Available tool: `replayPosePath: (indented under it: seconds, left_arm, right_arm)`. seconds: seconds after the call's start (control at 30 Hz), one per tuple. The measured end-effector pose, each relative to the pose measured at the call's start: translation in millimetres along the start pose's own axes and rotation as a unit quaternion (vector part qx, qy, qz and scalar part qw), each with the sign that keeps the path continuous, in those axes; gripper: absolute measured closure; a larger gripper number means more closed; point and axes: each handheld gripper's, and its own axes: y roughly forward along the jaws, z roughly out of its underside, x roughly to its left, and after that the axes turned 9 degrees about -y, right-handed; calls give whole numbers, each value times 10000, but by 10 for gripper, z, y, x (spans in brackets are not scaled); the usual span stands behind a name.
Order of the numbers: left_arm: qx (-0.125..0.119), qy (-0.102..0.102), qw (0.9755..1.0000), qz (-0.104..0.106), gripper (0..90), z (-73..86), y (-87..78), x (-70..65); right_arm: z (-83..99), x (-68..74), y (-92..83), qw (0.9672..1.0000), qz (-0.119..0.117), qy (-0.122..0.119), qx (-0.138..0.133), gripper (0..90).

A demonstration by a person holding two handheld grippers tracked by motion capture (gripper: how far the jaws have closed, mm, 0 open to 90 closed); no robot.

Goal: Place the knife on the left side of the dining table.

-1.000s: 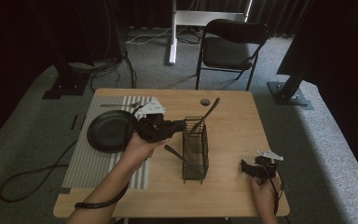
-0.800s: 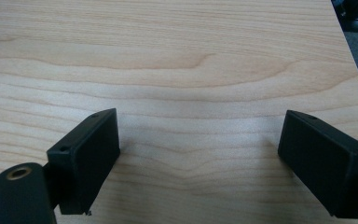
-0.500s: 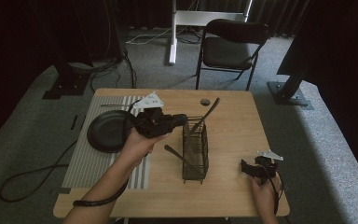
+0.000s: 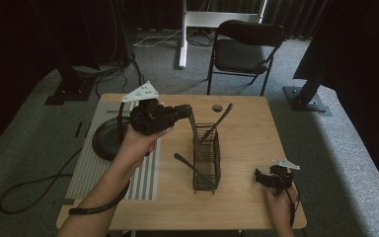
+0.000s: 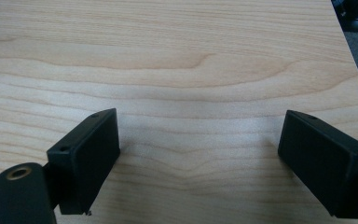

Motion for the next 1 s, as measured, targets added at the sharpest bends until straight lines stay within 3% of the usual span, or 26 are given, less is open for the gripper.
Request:
replayPosePath:
  seconds: [0.2,0.3,0.33,0.43,0.77,1.0]
  left_arm:
    - [-197,-102,9996,-148,841,-68,-164,69]
    - [-185,-78,9997,-150,840,-73,-181,73]
    - [-187,-36,9994,-278,840,-79,-239,80]
    - [-201,-66,9992,-325,840,-76,-294,115]
    - [-286,-251,9972,-638,840,56,-577,320]
    - [-323,-366,9944,-937,840,218,-766,452]
  right_arm:
    - [0,0,1,10000,2,4,-3,117]
    - [0,1,1,10000,2,4,-4,117]
    - [0,1,1,10000,2,4,-4,117]
    - [0,0,1,10000,2,-2,-7,117]
    - [0,-1,0,10000,4,-4,-1,117]
    - [0,0,-1,10000,3,-2,5,117]
